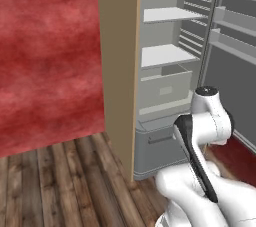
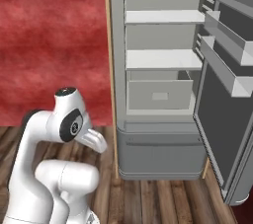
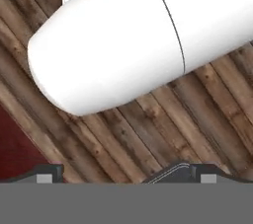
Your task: Place one of the steaks on the plate and the other in the bowl. Then place the bowl in the fridge.
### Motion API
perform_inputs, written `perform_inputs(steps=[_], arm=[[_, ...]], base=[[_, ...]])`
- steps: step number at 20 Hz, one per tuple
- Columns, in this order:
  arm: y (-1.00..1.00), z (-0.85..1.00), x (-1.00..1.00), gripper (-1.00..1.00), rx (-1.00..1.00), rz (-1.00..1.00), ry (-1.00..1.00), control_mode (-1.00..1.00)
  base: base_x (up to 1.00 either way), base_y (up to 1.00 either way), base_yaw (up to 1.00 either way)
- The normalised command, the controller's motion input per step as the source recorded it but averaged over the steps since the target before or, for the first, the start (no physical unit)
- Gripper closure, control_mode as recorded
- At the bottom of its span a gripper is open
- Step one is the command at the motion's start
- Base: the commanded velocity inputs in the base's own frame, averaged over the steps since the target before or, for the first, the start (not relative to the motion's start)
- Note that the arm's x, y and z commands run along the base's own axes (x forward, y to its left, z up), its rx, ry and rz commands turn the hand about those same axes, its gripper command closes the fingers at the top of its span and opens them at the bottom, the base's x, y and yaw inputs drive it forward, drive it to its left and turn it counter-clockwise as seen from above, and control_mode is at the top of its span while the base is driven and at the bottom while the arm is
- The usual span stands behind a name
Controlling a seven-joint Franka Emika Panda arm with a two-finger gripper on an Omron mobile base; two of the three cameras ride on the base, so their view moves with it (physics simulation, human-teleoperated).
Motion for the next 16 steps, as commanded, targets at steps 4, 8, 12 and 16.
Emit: perform_inputs(steps=[4,8,12,16], arm=[[0.48,0.45,0.04,-1.00,0.08,0.74,0.45,-1.00],[-0.06,0.00,0.13,-1.00,0.08,0.02,0.39,-1.00],[-0.01,0.00,-0.30,-1.00,0.02,0.00,-0.16,-1.00],[0.00,0.00,-0.39,-1.00,0.00,0.00,-0.30,-1.00]], base=[[0.00,0.00,0.00],[0.00,0.00,0.00],[0.00,0.00,0.00],[0.00,0.00,0.00]])
